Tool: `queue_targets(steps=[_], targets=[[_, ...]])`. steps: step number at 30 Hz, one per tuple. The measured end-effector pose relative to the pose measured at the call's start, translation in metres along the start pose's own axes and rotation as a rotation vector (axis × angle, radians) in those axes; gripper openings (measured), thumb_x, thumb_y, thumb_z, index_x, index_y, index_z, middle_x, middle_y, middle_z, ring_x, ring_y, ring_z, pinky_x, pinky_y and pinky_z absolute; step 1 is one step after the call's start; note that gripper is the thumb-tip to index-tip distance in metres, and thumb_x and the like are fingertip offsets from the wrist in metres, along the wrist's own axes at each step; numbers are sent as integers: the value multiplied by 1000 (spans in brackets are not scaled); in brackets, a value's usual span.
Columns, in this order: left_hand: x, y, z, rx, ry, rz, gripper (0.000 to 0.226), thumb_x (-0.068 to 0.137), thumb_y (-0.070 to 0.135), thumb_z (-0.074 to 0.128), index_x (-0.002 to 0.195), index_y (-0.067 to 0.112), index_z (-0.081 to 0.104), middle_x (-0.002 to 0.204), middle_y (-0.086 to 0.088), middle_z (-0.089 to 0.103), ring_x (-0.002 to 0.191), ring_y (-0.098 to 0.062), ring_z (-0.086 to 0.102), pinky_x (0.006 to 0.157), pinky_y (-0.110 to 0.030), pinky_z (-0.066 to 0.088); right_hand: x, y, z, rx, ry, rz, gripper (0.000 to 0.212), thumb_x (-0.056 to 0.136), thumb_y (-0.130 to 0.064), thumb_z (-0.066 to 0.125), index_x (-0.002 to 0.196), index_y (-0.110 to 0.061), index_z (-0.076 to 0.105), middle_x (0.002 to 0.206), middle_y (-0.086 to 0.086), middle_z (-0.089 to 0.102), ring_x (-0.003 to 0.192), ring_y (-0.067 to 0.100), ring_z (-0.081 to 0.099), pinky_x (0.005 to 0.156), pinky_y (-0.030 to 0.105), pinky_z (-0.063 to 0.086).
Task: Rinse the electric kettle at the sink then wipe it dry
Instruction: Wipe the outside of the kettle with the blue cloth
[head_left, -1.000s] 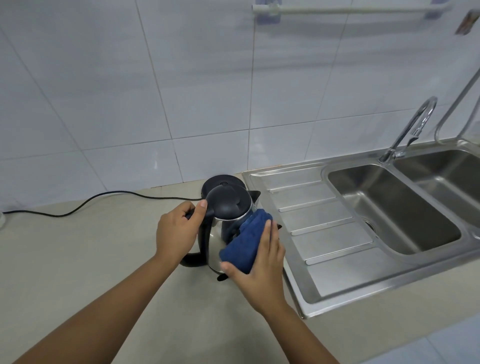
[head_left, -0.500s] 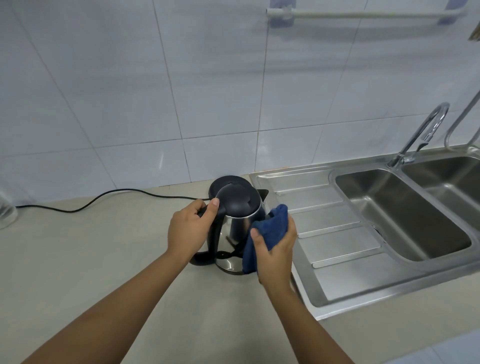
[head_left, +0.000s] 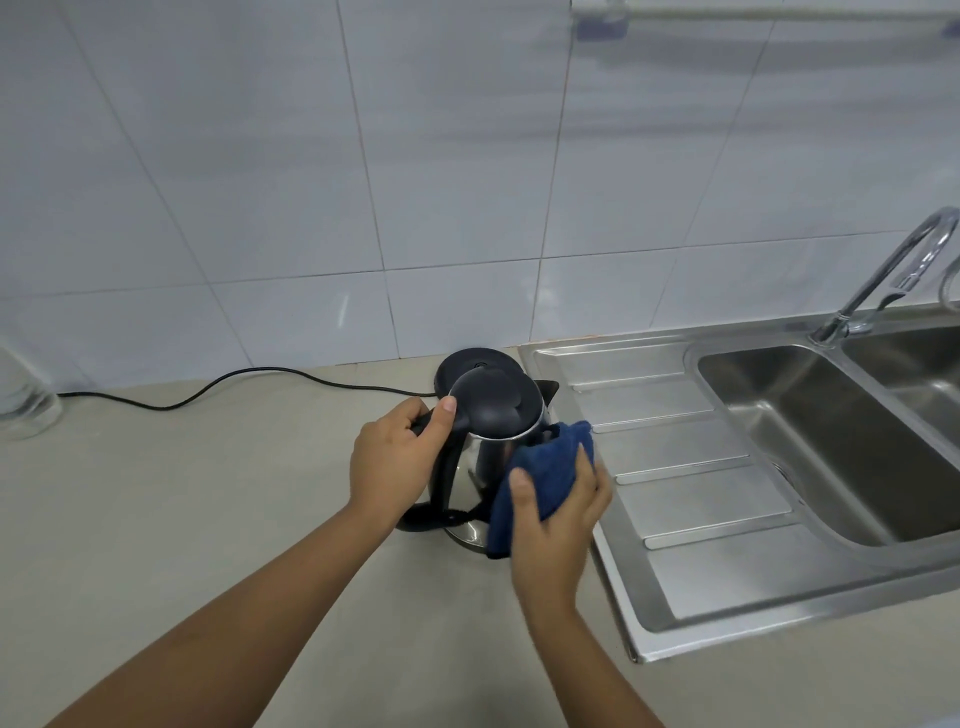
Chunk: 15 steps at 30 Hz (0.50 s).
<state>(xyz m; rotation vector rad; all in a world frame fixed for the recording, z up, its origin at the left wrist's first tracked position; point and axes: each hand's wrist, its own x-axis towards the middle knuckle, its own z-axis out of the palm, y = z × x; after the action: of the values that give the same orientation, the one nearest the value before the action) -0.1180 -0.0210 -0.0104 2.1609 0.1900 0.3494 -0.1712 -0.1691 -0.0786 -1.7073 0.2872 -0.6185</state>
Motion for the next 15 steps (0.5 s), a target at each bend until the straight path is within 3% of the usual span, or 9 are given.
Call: queue_targets(steps=[1, 3, 5, 8, 11, 13, 15], targets=[[0, 0, 1, 0, 6, -5, 62, 79, 74, 40, 62, 16, 51, 56, -6, 60, 63, -27, 66, 62, -48, 53, -10, 0, 4, -33, -28, -28, 78, 82, -64, 58, 149, -42, 25, 155, -20, 16, 132, -5, 37, 90, 7, 38], [0, 2, 3, 2, 16, -9, 61, 79, 74, 41, 61, 16, 50, 53, -5, 59, 60, -25, 65, 60, -45, 51, -22, 1, 11, -116, -77, -107, 85, 85, -62, 56, 154, -44, 12, 160, -25, -1, 147, 14, 21, 102, 24, 39], [-1, 4, 5, 10, 23, 1, 61, 80, 73, 40, 60, 16, 48, 51, -2, 56, 55, -21, 59, 53, -39, 46, -23, 0, 13, -215, -95, -231, 82, 89, -56, 56, 156, -38, 13, 164, -9, 0, 149, 17, 13, 106, 35, 38], [-1, 8, 8, 2, 25, -6, 60, 80, 72, 41, 58, 16, 44, 48, 1, 50, 51, -19, 49, 49, -33, 39, -9, 5, 11, -299, -114, -390, 75, 91, -49, 56, 155, -32, 22, 161, 7, 12, 144, 10, 13, 105, 31, 34], [0, 11, 10, -19, 13, -19, 62, 81, 71, 41, 61, 13, 47, 52, -7, 57, 56, -26, 57, 55, -40, 46, 14, 1, 3, -128, -154, -250, 70, 91, -59, 53, 152, -54, 19, 161, -8, 17, 145, 6, 24, 104, 19, 33], [0, 11, 11, -23, 24, -20, 64, 81, 71, 40, 63, 11, 50, 56, -11, 61, 59, -29, 60, 59, -43, 49, 29, -2, 0, 36, -164, -82, 64, 90, -60, 53, 143, -67, 20, 158, -15, 24, 137, -8, 35, 97, 7, 36], [0, 10, 11, -15, 33, -9, 62, 81, 71, 39, 62, 14, 50, 55, -9, 61, 60, -27, 60, 58, -41, 48, 34, 0, -2, 132, -136, 30, 58, 92, -53, 54, 142, -63, 25, 155, -12, 30, 126, -20, 40, 97, 9, 42]])
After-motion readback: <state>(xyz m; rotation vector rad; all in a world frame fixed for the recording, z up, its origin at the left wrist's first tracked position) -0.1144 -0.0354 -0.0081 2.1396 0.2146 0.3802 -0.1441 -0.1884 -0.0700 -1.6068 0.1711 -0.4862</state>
